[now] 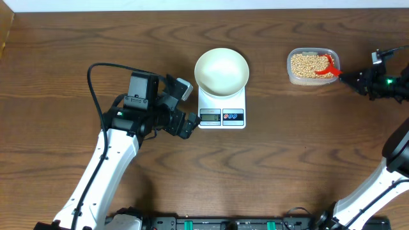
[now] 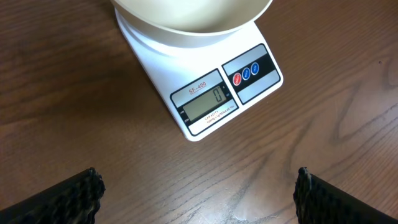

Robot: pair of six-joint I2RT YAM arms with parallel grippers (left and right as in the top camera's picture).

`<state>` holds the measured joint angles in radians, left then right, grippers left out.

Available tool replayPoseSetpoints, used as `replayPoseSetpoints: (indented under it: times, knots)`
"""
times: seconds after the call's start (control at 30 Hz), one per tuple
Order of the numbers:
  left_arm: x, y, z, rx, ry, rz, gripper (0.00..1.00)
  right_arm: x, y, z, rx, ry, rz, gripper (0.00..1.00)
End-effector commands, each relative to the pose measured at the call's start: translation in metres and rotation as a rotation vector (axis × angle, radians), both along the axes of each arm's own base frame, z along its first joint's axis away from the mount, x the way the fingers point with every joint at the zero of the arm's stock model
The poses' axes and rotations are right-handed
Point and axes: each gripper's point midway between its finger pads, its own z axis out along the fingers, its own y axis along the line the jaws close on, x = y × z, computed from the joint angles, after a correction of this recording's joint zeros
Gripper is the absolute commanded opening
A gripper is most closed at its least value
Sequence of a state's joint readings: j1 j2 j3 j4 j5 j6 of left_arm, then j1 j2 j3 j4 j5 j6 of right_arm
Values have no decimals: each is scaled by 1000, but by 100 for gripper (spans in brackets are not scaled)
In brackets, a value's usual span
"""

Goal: Scoop item into bowl and weigh 50g on scale
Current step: 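Drag the scoop through the soybeans with the right gripper to fill it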

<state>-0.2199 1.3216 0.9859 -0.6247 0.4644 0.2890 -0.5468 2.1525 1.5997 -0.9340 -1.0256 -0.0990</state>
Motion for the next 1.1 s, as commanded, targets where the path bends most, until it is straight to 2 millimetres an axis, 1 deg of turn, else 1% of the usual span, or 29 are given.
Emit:
replayPoseSetpoints:
  times: [0.0,0.23,0.5,0.83,1.07]
  knots:
    - [0,1,-2,8,2,-3,100,1,1,4,57,-29,2,1]
    - [0,1,-2,8,2,-3,100,1,1,15,121,-60,-7,1]
    - [0,1,-2,8,2,-3,100,-3,-4,19,151,-66,-20,1]
    - [0,1,-2,8,2,-2,100,-6,-3,21,155,-61,-17,1]
    - [0,1,-2,8,2,-2,100,-8,1,32,178,-87,-6,1]
